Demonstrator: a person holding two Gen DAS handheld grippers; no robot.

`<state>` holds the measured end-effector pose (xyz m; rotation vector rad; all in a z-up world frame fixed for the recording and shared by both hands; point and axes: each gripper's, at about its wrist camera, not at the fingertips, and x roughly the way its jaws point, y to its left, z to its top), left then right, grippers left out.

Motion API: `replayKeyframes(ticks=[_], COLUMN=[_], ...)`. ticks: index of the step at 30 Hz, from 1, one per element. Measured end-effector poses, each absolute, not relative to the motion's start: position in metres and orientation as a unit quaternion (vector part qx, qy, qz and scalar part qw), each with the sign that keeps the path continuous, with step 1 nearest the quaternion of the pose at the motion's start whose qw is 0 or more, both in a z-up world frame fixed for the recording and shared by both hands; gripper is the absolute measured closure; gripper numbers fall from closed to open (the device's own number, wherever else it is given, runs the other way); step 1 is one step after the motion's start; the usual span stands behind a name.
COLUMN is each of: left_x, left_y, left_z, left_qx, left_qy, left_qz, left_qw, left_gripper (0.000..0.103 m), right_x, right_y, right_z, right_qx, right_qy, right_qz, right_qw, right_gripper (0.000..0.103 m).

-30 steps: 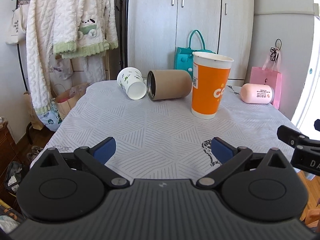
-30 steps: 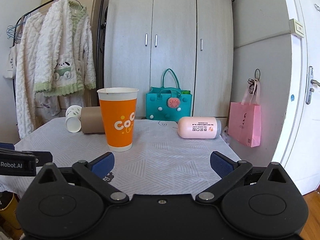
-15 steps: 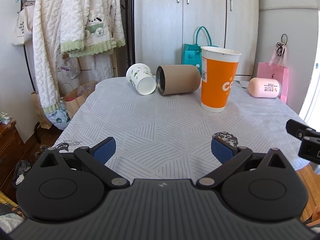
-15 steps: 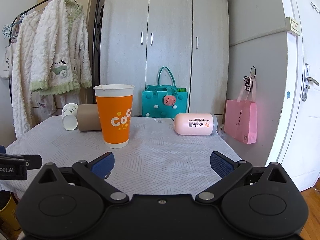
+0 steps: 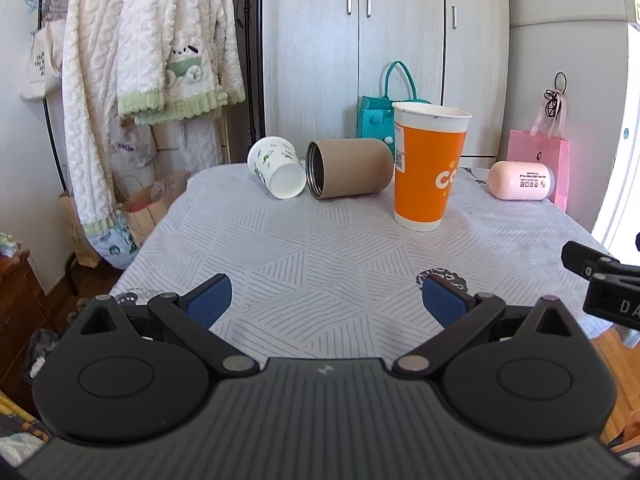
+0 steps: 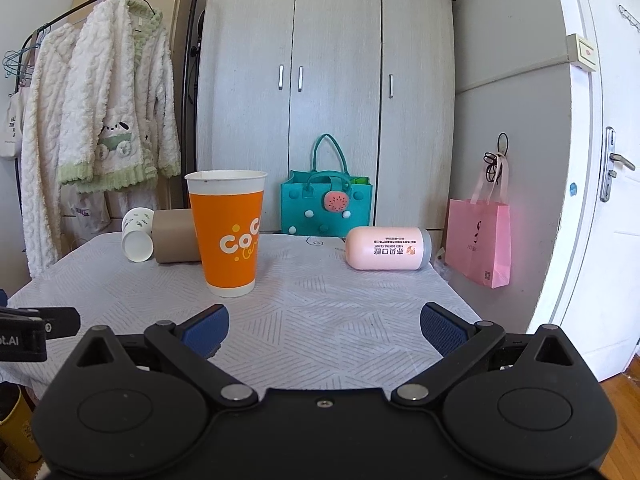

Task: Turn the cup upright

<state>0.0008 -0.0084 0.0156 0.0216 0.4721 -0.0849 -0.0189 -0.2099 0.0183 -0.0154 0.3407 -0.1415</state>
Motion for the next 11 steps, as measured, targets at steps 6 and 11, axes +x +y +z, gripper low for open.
replayKeyframes(ticks=[6, 11], left_x=[-0.0025, -0.0032], left_y=[-0.0117, -0.0116], left_z=[0.0161, 0.0169], left_qx=[0.026, 0.028], left_qy=[0.222, 0.221], left_qz=[-0.036, -0.037], left_qw=[0.974, 0.974], left_gripper=[0.000, 0.000], right_x=[-0.0178, -0.0184], right_y=[-0.2090, -0.2086], right_z=[0.0175, 0.0168], right_qx=[-0.010, -0.011], right_qy=[0.171, 0.171], right_qz=[-0.069, -0.069], right_qw=[0.983, 0.983], right_gripper=[0.000, 0.000])
